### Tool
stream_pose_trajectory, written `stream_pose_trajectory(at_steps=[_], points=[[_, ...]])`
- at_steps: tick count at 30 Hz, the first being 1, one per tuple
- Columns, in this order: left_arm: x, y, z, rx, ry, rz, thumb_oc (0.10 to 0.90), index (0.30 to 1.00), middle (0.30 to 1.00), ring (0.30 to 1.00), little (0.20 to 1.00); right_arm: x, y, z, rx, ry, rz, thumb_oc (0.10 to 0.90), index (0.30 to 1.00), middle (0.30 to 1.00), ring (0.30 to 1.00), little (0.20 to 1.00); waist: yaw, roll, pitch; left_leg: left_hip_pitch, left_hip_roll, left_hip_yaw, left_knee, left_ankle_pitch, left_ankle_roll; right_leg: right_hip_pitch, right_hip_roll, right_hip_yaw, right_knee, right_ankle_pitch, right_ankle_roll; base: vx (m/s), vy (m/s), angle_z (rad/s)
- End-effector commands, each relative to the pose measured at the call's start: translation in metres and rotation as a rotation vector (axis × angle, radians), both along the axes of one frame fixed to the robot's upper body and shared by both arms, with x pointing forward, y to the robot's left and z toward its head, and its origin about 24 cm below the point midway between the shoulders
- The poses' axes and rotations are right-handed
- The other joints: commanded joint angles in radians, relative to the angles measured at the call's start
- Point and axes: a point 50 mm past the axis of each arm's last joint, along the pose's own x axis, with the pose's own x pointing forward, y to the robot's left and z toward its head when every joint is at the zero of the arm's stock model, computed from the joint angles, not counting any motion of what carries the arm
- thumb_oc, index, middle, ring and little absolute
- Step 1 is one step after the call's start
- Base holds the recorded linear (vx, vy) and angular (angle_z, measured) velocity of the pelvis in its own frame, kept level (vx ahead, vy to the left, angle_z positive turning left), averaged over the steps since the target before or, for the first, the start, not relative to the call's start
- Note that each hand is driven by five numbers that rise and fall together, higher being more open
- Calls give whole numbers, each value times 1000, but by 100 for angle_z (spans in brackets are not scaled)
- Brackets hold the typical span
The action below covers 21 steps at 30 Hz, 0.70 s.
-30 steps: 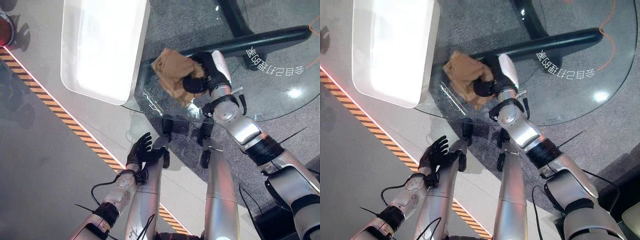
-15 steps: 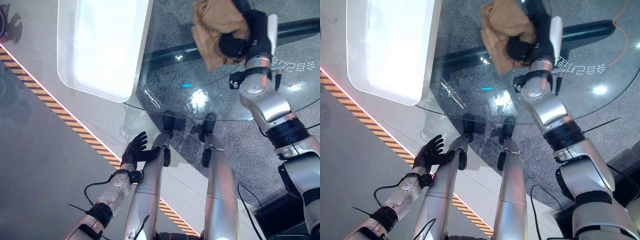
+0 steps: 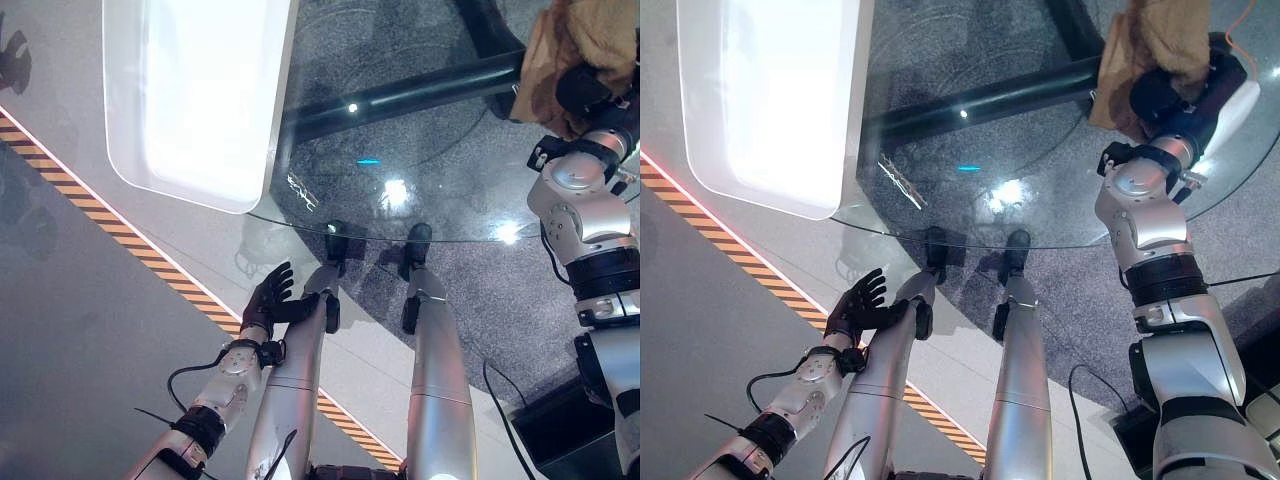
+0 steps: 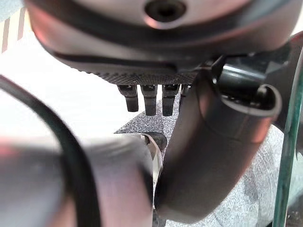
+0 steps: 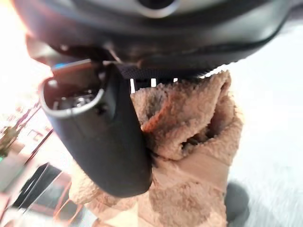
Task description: Wipe the table with a cloth and put it in the basket.
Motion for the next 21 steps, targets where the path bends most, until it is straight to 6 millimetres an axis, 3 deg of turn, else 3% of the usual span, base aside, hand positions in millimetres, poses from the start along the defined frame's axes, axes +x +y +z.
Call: stream_pose_trajectory(at_steps=[1, 6, 14, 21], points=[[-33, -2, -22, -42, 64, 21, 800, 900, 900, 900, 900, -39, -63, 14, -60, -54, -286, 100, 300, 300, 300, 200, 1, 61, -22, 43, -31, -42, 0, -93, -22, 12, 73, -49, -51, 26, -4, 0, 0, 0], [-30, -3, -19, -46, 59, 21, 800, 900, 900, 900, 900, -33, -51, 20, -139, -44, -193, 100, 300, 300, 300, 200, 2, 63, -22, 43, -33, -42, -1, -91, -22, 12, 72, -47, -52, 26, -4, 0, 0, 0], [-28, -3, -20, -47, 62, 17, 800, 900, 900, 900, 900, -12, 6, 38, -412, 47, 108, 100, 300, 300, 300, 200, 12, 60, -22, 44, -35, -42, -8, -85, -25, 11, 70, -55, -50, 18, -5, -3, 4, -1], [-27, -3, -21, -43, 57, -2, 800, 900, 900, 900, 900, 5, 71, 32, -691, 194, 452, 100, 300, 300, 300, 200, 31, 61, -22, 47, -37, -43, -17, -74, -27, 15, 63, -71, -45, 9, -9, 0, 0, 0]])
